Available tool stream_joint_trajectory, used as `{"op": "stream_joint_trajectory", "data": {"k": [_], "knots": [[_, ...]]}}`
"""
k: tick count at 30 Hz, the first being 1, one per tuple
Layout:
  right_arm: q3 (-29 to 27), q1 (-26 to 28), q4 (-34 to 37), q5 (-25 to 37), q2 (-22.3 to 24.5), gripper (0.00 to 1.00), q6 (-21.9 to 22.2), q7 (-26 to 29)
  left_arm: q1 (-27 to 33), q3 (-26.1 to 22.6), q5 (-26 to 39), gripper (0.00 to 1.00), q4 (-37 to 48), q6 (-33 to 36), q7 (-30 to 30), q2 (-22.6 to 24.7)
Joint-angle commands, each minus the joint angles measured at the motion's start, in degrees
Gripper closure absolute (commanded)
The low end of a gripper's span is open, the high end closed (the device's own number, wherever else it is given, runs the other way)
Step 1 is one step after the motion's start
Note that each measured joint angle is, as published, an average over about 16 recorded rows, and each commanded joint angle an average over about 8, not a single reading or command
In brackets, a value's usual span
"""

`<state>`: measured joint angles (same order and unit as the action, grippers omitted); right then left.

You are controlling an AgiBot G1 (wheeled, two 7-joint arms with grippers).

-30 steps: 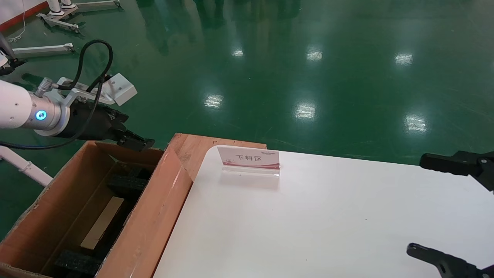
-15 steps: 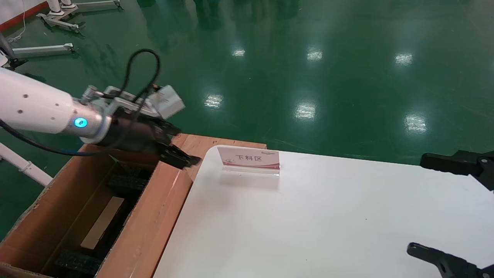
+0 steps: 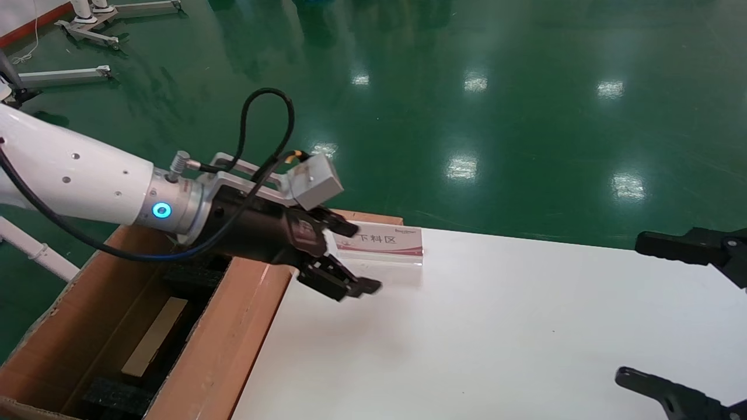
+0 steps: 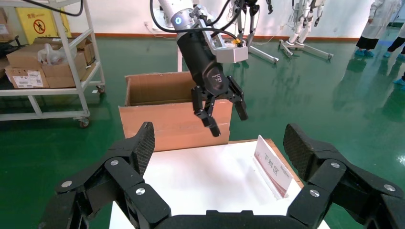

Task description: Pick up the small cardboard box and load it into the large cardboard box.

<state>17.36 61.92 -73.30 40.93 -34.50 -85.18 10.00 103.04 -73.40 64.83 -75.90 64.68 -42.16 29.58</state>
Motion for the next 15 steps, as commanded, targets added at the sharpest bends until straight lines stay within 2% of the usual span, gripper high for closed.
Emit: {"op": "stream_joint_trajectory", "data": {"k": [1,15], "knots": [[0.01,0.00,0.00,0.00,0.00,0.00,0.00,0.00,-2.72,3.76,-1.51,0.00,0.15,1.38,2.06,0.36],[0.04,0.01,0.00,-0.03,0.02,0.00,0.02,-0.02,-21.66,29.96,-11.99,0.00,1.21,10.97,16.40,2.84]]}}
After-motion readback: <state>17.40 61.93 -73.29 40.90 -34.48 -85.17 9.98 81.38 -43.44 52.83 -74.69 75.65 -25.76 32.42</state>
